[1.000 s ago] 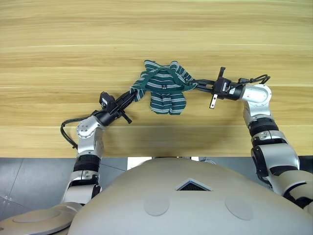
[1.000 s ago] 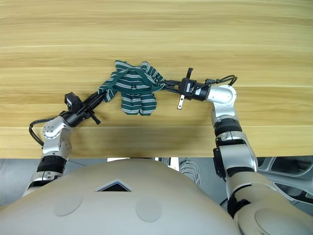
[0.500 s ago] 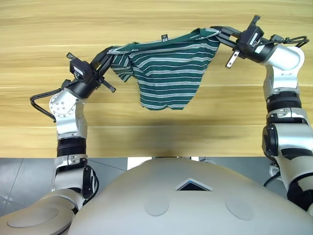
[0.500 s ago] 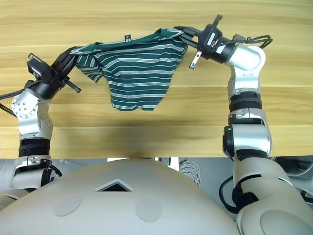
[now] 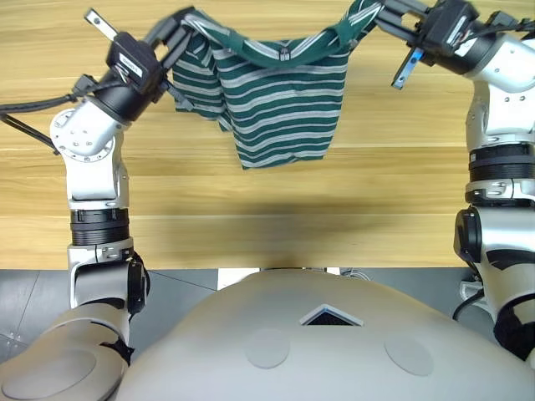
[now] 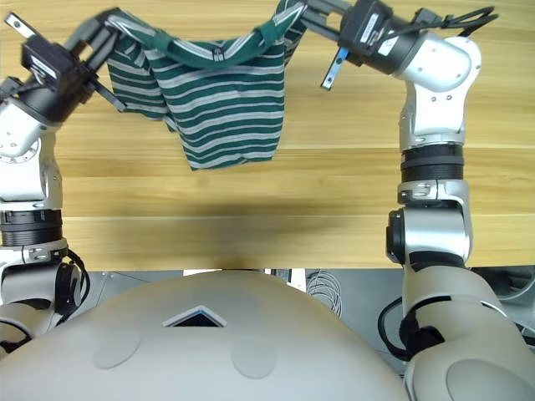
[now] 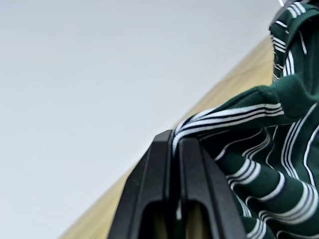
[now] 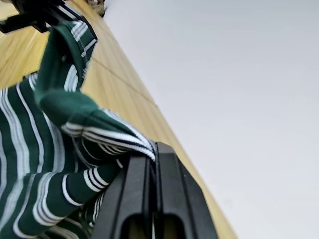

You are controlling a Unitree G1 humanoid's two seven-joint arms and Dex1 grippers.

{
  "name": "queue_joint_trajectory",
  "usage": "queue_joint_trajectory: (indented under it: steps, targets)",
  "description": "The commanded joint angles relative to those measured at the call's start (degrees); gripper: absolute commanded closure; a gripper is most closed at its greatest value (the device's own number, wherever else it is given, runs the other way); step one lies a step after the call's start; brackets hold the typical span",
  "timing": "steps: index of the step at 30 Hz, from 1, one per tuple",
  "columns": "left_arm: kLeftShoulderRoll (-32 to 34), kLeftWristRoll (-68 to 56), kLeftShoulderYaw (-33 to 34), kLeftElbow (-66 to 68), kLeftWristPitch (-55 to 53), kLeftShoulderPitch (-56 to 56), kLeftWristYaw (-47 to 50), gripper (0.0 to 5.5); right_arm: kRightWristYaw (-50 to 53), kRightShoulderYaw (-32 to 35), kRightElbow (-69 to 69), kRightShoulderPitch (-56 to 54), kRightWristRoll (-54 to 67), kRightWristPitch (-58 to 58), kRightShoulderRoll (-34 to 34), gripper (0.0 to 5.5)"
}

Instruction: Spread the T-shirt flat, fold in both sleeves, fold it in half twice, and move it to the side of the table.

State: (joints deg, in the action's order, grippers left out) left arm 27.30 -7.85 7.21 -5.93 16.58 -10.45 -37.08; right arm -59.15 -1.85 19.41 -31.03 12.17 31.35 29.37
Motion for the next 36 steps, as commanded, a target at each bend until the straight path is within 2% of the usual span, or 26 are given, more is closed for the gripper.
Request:
queue_joint_trajectory:
  steps: [1,5,10,11,13,14,16,18,20,22,26,29,36]
  targets:
    - [3.9,-6.8,5.6,-10.7,-8.9,-5.5,3.2,5.45,-1.5,2.9,-11.9,0.7,6.2,-7.1,5.4,5.5]
    - [7.8,-13.4,8.6,-19.8,-18.0,-5.0,3.0,5.45,-4.2,5.6,-23.1,3.8,12.0,-14.7,11.8,5.5]
    - [11.4,-26.5,14.4,-34.0,-29.9,1.8,3.7,5.45,-7.1,12.9,-38.3,11.2,23.1,-24.6,20.0,5.5]
    - [11.9,-29.7,15.9,-36.1,-32.2,3.3,4.2,5.45,-6.8,14.2,-39.5,11.6,25.5,-26.9,20.8,5.5]
    - [12.2,-32.8,15.4,-33.4,-36.0,1.4,5.1,5.45,-4.1,12.2,-35.9,8.0,24.3,-31.3,19.9,5.5]
    - [11.7,-32.1,12.7,-27.7,-37.3,-2.9,4.9,5.45,-2.7,9.1,-31.7,4.6,21.0,-33.0,18.4,5.5]
    - [9.2,-25.8,5.0,-7.5,-37.4,-16.3,3.3,5.45,-0.2,1.2,-16.4,-6.8,11.8,-34.6,12.5,5.5]
    - [6.4,-15.9,-1.9,19.0,-32.8,-32.4,2.2,5.45,4.9,-4.3,9.1,-23.2,2.0,-31.8,4.6,5.5]
    - [4.8,-7.5,-5.8,43.9,-26.6,-49.1,5.0,5.45,15.6,-5.9,32.4,-39.4,-4.7,-29.4,-1.7,5.5]
    - [5.1,-2.2,-7.5,60.3,-22.4,-62.1,10.0,5.45,27.0,-6.6,45.1,-50.5,-8.8,-29.0,-4.8,5.5]
    - [7.2,2.6,-9.2,71.2,-19.5,-74.2,16.5,5.45,38.5,-7.9,52.1,-60.6,-13.4,-28.0,-4.1,5.5]
    - [8.4,3.9,-9.5,74.4,-17.4,-77.0,17.5,5.45,37.9,-8.1,53.9,-62.8,-14.7,-26.5,-3.9,5.5]
    - [8.4,8.9,-9.4,81.7,-11.9,-74.6,16.8,5.45,31.1,-10.6,58.5,-51.8,-22.2,-22.2,-4.7,5.5]
